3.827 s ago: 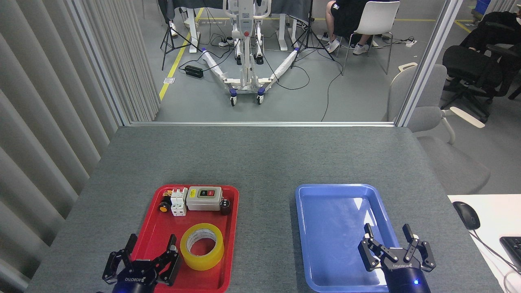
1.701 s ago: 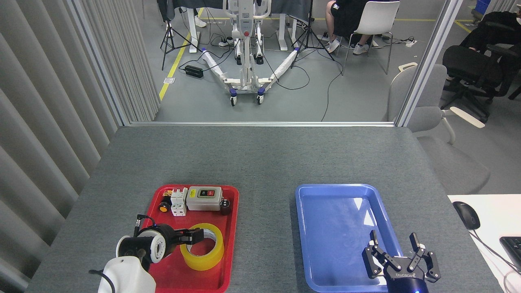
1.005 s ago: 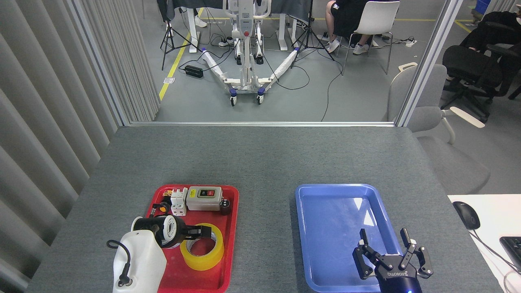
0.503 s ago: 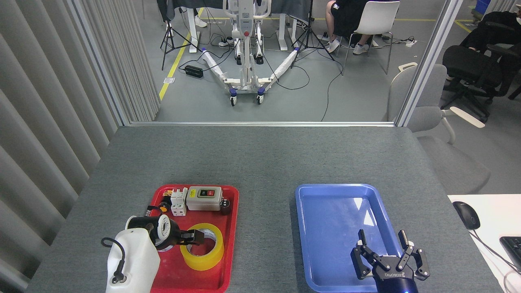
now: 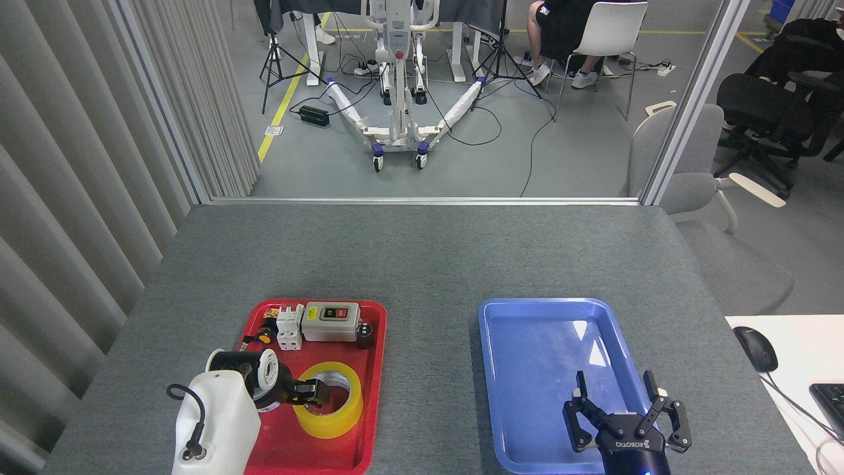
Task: Place and move tape with both arms
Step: 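Insert the left gripper into the tape roll's hole and grip it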
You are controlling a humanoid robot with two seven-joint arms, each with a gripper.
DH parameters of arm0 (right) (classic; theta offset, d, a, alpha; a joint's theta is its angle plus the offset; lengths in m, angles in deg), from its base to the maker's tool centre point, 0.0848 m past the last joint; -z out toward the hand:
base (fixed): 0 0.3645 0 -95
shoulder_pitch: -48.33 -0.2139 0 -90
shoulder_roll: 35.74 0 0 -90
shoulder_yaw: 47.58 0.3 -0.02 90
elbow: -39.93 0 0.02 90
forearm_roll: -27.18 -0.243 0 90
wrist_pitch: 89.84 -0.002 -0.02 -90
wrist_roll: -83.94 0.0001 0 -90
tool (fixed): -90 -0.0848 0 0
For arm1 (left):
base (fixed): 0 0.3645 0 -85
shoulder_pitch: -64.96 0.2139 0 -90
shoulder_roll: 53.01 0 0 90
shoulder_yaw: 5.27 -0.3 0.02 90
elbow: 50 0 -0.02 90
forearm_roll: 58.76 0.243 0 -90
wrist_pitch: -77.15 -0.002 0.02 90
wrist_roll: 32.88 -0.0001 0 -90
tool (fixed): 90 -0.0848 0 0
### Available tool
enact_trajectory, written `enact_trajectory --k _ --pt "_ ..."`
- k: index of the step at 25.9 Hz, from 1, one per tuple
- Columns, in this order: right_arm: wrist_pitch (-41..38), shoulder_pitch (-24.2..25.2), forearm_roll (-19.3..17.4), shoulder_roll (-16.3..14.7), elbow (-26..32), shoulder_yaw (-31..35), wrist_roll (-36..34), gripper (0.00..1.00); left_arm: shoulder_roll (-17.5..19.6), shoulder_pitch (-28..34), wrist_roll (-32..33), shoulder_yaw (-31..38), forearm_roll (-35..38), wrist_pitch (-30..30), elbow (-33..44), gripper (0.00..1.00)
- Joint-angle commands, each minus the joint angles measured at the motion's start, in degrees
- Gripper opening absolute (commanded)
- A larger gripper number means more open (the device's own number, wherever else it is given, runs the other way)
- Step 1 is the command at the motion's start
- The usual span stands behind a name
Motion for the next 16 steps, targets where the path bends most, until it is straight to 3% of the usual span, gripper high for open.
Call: enact_trajectory --k 1,5,8,16 --pt "0.18 -0.07 0.75 0.71 0.1 0.05 -0.2 1.0 -0.08 -0.1 -0.3 -2.01 1.15 -0.11 0.08 0.75" --pt "0.18 -0.16 0.84 0.09 0.01 -0.04 0.15 1.0 -0.26 -0.19 -2.14 -2.19 3.97 -0.38 0.08 0.68" --pt "0.18 -0.07 0.75 -0.08 0.01 -0.04 0.15 1.0 -0.26 -0.19 -4.25 -2.19 4.49 -1.08 -0.01 0.47" --pt "0.27 -0.07 0.84 0.44 0.01 -0.22 0.15 1.0 0.1 -0.19 -5.04 -2.19 4.41 -2.22 -0.1 0.45"
